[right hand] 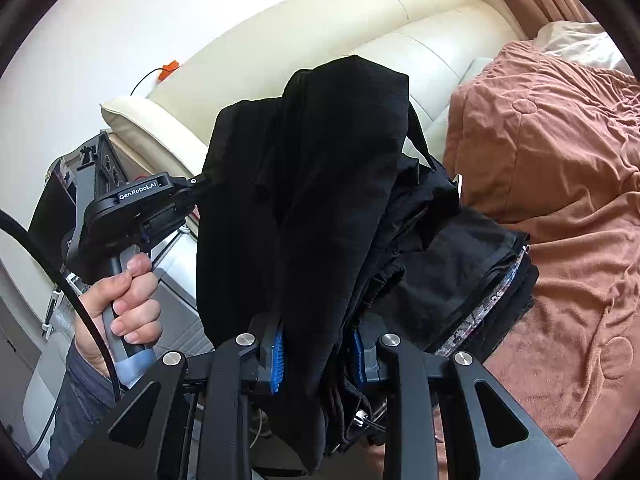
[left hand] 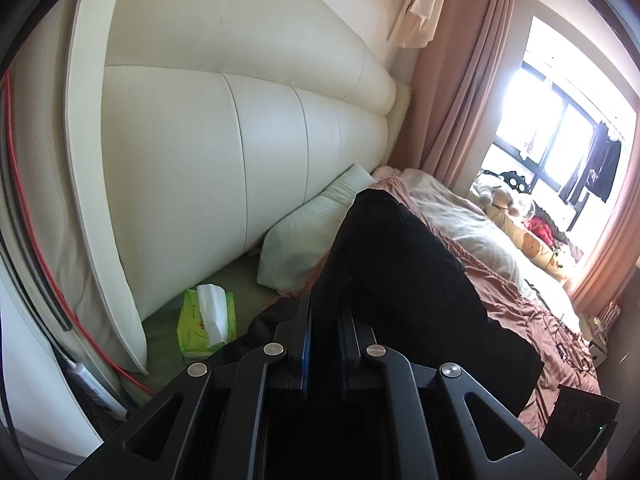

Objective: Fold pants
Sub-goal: 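Carry the lifted black pants with both tools toward the clothes stack by the headboard, then lower the black pants onto the clothes stack and open both tools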

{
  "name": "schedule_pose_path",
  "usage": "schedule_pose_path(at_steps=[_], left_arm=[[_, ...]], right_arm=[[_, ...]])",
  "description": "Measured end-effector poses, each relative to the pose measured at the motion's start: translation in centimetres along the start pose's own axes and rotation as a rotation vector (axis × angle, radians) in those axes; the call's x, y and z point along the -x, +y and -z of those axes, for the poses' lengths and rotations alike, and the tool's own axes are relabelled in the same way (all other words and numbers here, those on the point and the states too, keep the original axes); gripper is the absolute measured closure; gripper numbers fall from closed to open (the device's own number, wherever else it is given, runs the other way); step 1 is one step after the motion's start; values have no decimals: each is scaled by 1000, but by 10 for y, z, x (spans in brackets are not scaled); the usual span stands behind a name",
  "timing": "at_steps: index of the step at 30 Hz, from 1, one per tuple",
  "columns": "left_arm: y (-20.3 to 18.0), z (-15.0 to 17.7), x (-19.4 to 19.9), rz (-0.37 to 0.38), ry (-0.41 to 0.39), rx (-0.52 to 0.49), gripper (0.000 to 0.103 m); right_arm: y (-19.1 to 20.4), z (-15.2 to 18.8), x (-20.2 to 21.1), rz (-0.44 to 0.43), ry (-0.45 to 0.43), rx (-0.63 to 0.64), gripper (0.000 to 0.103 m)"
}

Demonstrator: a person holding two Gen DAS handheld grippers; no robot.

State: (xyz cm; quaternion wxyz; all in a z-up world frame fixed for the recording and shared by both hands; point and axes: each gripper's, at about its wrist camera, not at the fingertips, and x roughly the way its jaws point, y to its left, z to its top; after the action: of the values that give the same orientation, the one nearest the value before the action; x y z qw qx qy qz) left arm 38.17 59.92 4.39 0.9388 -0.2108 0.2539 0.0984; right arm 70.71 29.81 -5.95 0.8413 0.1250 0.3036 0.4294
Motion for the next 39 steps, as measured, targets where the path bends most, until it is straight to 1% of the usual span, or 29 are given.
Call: schedule_pose_path(at_steps=[9,12,13,14,15,16,17,18,19,20,21,22,23,24,25,28,30,32,34,36,39], left_arm=[[-1,-6,-54,-44,57,-1,93],[-3,-7,-73,-80,57,-13,92],[-3,-6,-81,-100,56,-14,92],[-2,-5,-89,-118,61,-1,89],[0,-3,-96,-150,68,11,88],[2,-1,-101,-176,76,16,88],[4,2,-104,-185,87,23,87],[6,4,-104,-174,96,31,84],[7,6,-101,-159,101,37,78],[7,7,-99,-153,102,36,72],[7,10,-94,-150,101,27,69],[6,13,-90,-151,103,13,65],[6,16,-87,-153,109,2,64],[6,20,-83,-148,119,-4,64],[7,25,-80,-142,127,-7,64],[9,36,-71,-125,142,-1,64],[5,43,-65,-112,145,-11,64],[1,51,-59,-102,150,-19,64],[-1,57,-52,-95,152,-17,64],[-4,63,-47,-89,156,-17,64],[-6,72,-45,-89,178,-13,64]], right_arm=[[-26,-8,-26,13,23,-49,80],[-34,-12,-34,17,26,-69,80],[-38,-12,-37,22,30,-80,79],[-41,-13,-41,29,34,-94,76],[-45,-14,-46,40,37,-104,76],[-49,-13,-52,65,49,-116,73],[-53,-11,-57,86,77,-137,71],[-57,-9,-61,98,105,-161,70],[-61,-7,-63,102,128,-184,70],[-64,-6,-62,91,140,-196,67],[-65,-5,-59,87,142,-191,63],[-64,-5,-53,105,137,-174,50],[-62,-4,-45,141,117,-153,34],[-61,-5,-38,168,97,-137,29],[-58,-5,-30,184,78,-120,29],[-55,-8,-13,205,60,-96,29],[-53,-12,-3,224,26,-63,34],[-42,-15,8,223,7,-8,54],[-30,-20,11,208,5,37,64],[-20,-22,13,200,12,80,68],[-7,-30,5,199,34,151,68]])
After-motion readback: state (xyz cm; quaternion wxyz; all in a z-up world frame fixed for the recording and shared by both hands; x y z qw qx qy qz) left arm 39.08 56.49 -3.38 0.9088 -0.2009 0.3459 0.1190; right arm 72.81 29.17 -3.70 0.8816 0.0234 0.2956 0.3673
